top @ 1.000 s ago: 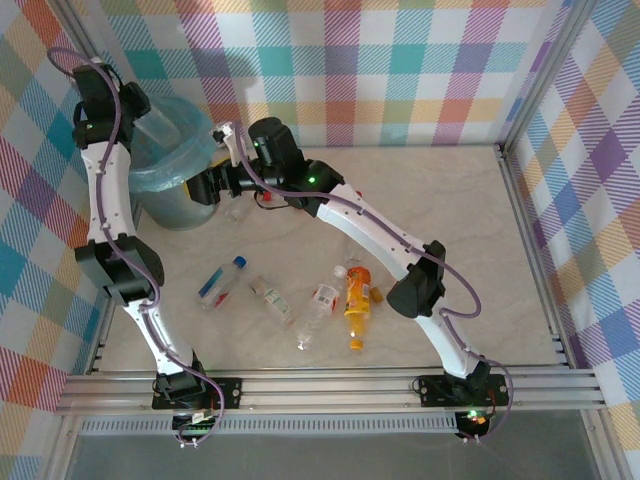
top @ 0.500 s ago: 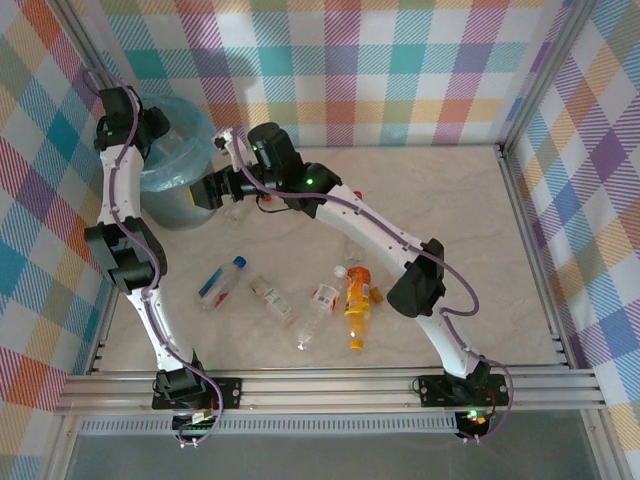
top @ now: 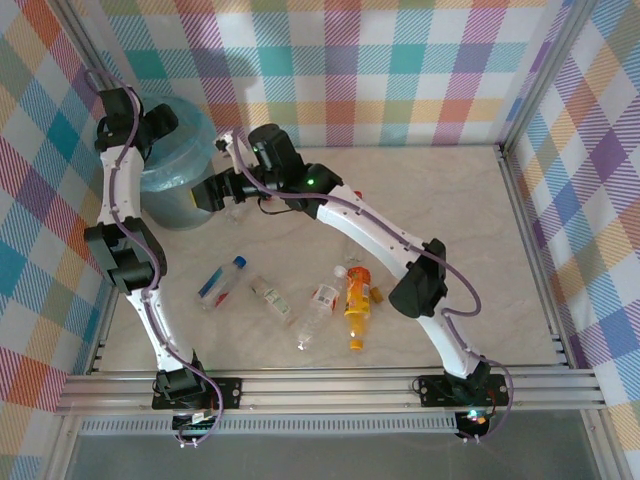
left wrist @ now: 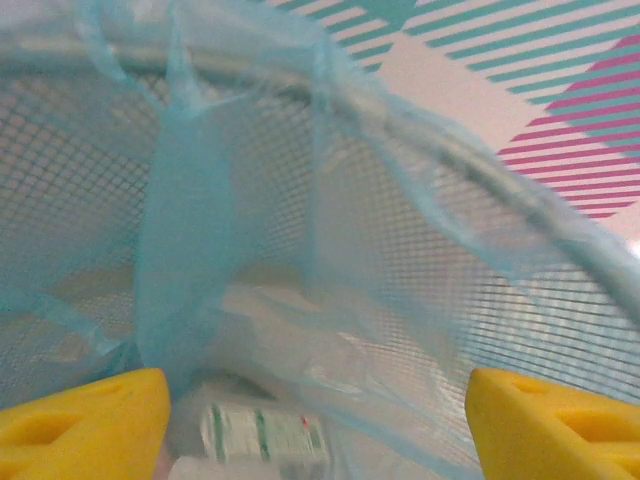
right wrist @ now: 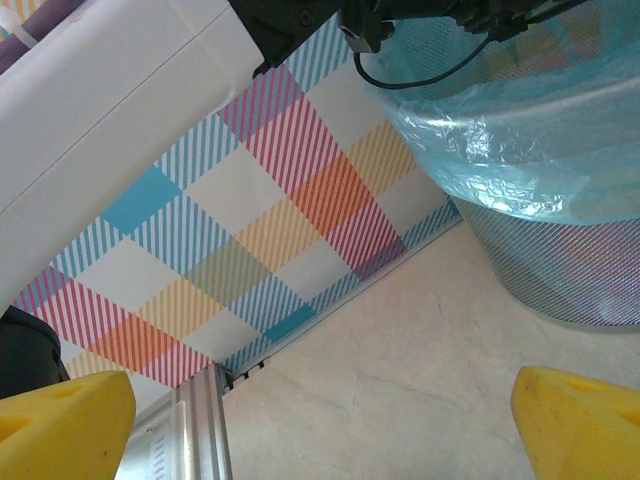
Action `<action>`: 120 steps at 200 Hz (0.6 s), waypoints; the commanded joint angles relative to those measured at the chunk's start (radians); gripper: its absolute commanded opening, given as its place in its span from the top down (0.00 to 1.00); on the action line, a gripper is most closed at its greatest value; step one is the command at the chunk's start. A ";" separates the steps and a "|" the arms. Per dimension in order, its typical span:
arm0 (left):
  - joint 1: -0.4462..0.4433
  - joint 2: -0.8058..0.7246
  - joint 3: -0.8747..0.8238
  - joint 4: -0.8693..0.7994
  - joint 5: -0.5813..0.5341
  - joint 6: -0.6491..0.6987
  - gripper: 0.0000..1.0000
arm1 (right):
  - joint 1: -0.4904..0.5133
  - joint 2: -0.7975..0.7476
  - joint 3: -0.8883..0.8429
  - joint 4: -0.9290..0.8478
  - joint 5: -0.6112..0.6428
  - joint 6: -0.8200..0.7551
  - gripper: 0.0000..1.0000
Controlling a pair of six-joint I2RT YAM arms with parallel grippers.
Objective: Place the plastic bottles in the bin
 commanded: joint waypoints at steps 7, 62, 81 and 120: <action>-0.002 -0.165 0.024 0.003 0.058 -0.014 0.22 | 0.009 -0.093 -0.006 -0.047 0.017 -0.040 0.03; -0.076 -0.393 -0.010 -0.120 0.037 0.007 0.23 | -0.016 -0.298 -0.219 -0.164 0.129 -0.098 0.01; -0.137 -0.492 -0.108 -0.118 0.024 0.028 0.23 | -0.050 -0.406 -0.377 -0.180 0.167 -0.088 0.01; -0.327 -0.685 -0.362 -0.079 -0.023 0.087 0.23 | -0.167 -0.638 -0.730 -0.232 0.257 -0.022 0.03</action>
